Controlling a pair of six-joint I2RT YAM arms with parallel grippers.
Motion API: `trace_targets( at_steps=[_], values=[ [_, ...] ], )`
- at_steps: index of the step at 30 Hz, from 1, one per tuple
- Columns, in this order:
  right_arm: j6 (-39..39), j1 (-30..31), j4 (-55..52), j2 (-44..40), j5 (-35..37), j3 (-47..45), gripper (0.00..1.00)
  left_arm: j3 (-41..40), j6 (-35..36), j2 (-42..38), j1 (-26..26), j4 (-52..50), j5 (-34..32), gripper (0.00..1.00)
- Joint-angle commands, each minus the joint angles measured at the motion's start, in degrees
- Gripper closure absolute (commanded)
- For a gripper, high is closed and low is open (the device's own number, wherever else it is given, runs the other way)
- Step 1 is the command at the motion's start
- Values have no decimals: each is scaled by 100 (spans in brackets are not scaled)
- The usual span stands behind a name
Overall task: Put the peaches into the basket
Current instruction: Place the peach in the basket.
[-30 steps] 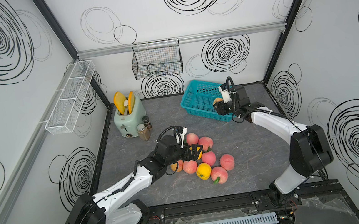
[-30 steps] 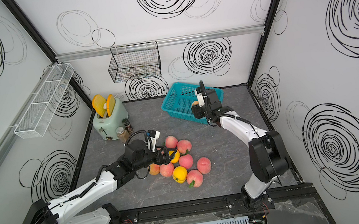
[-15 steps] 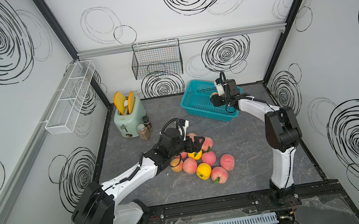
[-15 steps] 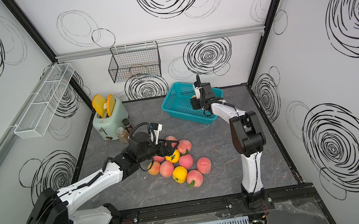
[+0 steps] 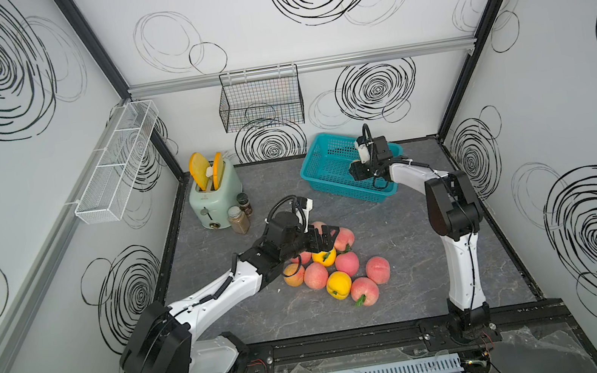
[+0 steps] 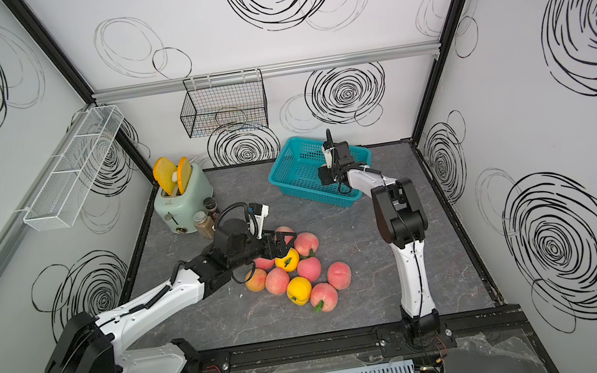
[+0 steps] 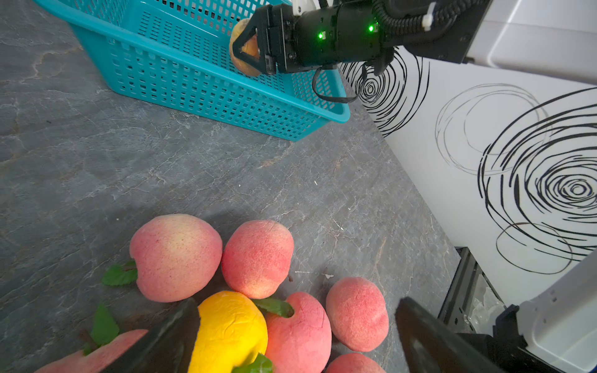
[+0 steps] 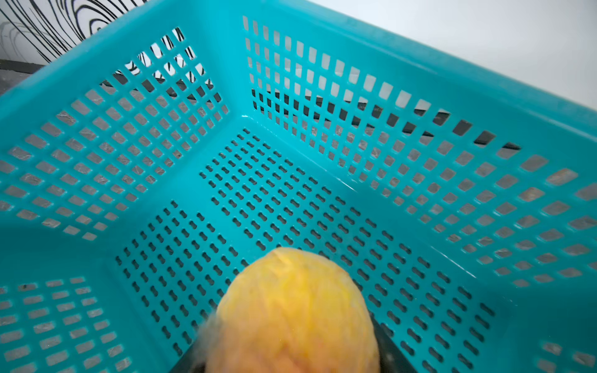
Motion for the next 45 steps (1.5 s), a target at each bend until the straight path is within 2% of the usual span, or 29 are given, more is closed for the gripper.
trace_targets(
  at_steps=[1,14,21,24,27,35,45],
  values=[
    [-93,-49,-179,126,-20,189,39,-49,38,-41,68,353,-41,2],
    [-118,-86,-409,461,-22,505,36,-268,9,-227,209,395,-6,2],
    [-149,-86,-447,364,24,518,24,-391,-6,-381,290,361,-6,2],
    [-147,-78,-444,250,25,523,15,-410,-4,-425,296,355,3,2],
    [-147,-51,-447,53,50,501,9,-435,10,-475,301,320,-10,2],
    [-182,53,-395,-648,218,267,4,-498,79,-661,336,110,-93,2],
    [-183,368,-154,-2034,399,-833,0,-672,142,-998,372,-265,-211,2]
  ],
)
